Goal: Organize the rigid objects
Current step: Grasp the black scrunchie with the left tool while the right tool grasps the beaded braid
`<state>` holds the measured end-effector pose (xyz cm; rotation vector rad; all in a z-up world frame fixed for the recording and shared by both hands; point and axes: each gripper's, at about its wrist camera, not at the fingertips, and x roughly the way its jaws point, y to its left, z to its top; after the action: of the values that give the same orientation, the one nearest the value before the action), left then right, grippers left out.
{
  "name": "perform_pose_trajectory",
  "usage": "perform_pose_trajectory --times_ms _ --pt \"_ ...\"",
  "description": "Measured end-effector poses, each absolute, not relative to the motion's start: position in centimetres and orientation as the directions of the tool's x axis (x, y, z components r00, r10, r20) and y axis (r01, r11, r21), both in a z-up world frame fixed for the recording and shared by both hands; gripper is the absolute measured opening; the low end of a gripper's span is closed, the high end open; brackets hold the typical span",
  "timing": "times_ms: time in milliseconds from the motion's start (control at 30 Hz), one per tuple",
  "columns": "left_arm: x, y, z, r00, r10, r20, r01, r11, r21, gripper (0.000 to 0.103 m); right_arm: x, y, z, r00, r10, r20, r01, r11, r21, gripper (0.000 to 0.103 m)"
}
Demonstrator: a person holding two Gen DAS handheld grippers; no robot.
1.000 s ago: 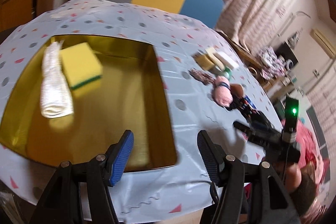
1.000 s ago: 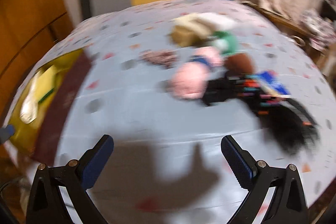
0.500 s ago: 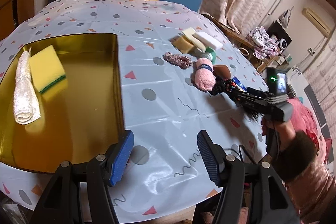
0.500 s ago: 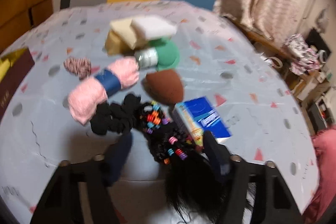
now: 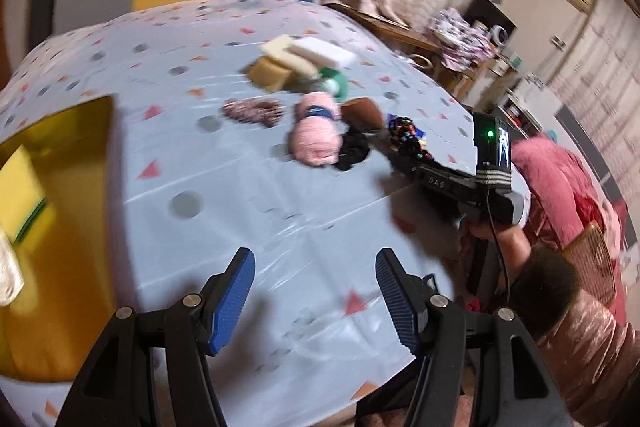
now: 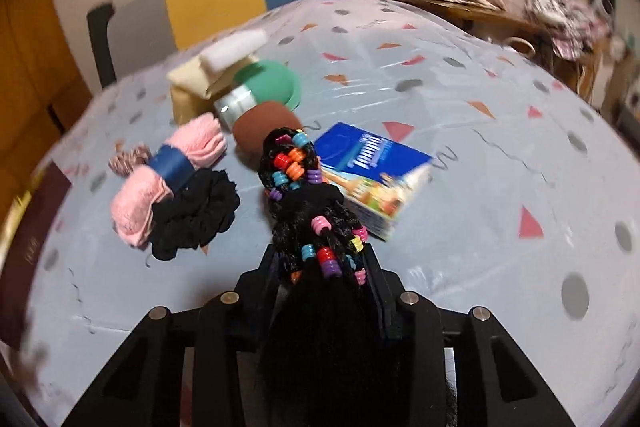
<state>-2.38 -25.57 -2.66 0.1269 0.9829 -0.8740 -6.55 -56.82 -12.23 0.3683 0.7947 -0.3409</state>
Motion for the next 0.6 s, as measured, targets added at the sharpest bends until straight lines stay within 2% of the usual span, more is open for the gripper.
perform_pose_trajectory --times_ms 133,533,600 --pt "-2.4 -29.7 -2.8 0.213 -0.609 -0.764 0.747 0.605 -0.274 0.064 -8.1 -56.8 -12.6 0.685 -0.172 -0.708 0.463 0.853 0.241 0.039" --pt "0.0 -43.4 -5.9 0.125 -0.593 -0.796 0.903 0.400 -0.155 0.063 -8.8 -57.7 -13.3 0.733 -0.164 -0.661 0.476 0.817 0.325 0.038" --pt "1.3 -44.6 -6.9 0.130 -0.570 -0.812 0.905 0.402 -0.137 0.060 -9.1 -57.7 -13.3 0.736 -0.163 -0.657 0.476 0.814 0.332 0.038"
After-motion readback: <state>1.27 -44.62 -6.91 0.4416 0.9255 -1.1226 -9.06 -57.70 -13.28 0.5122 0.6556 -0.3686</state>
